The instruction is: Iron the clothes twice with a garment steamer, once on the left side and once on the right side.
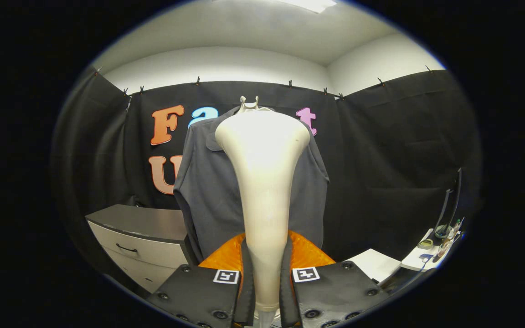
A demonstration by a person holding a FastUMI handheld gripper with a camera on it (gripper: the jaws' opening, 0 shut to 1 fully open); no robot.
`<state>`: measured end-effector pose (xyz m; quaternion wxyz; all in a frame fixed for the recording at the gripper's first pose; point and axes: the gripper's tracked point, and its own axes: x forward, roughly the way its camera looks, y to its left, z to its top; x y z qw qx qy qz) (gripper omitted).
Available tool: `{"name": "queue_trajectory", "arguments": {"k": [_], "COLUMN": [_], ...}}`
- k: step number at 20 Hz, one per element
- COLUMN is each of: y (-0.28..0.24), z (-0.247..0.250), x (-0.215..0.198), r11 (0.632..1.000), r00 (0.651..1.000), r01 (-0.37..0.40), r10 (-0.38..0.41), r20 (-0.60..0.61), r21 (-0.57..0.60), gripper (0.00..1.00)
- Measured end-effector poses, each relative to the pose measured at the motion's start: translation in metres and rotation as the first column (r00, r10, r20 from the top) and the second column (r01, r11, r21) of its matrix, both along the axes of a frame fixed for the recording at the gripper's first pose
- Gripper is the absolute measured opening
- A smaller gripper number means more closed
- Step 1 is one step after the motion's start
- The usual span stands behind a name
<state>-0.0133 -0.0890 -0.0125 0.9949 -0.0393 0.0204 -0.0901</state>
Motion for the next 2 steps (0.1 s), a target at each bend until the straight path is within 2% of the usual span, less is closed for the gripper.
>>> {"name": "queue_trajectory", "arguments": {"k": [2], "y": [-0.0005], "z": [0.0004], "x": [-0.0005], "r11": [1.000], "r00": [1.000], "r01": [0.005], "r10": [-0.005], "r20": [0.001], "r21": [-0.001], "gripper": [0.29]}}
